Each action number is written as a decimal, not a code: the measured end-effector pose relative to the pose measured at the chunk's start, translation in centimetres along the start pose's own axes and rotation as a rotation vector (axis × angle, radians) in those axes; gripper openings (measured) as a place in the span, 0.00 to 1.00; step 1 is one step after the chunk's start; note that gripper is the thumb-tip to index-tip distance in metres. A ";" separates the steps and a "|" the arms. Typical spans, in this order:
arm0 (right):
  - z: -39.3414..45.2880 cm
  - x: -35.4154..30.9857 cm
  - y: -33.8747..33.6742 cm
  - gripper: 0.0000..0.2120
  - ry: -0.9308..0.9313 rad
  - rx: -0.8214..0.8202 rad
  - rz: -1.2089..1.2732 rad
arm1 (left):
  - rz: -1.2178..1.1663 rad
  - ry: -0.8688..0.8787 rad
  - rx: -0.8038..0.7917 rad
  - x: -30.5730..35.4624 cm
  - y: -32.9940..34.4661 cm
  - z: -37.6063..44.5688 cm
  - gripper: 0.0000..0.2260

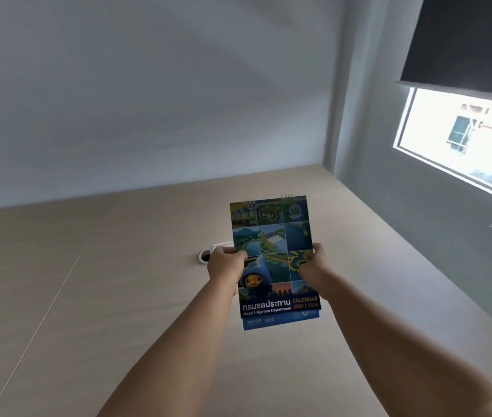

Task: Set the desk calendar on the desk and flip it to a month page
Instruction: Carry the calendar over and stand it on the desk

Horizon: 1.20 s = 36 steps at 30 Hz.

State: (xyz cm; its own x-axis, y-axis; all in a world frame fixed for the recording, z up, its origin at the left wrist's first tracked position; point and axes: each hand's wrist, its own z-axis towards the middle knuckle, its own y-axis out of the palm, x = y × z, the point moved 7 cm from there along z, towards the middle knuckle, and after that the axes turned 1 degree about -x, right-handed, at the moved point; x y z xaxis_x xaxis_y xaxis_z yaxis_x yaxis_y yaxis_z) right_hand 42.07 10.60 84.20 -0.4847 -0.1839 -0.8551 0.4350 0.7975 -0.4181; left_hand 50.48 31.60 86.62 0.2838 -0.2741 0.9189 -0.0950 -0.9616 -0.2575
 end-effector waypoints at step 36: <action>0.7 4.9 6.6 0.38 -0.227 -0.211 -0.021 | -0.024 0.045 -0.102 -7.8 1.2 1.2 0.32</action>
State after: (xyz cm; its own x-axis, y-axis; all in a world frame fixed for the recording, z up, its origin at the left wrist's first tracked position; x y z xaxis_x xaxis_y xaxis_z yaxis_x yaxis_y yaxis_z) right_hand 43.14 14.61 77.06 -0.2997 -0.3060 -0.9036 0.2481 0.8896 -0.3835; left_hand 49.33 32.56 78.75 0.2442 -0.2479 0.9375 -0.1858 -0.9608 -0.2057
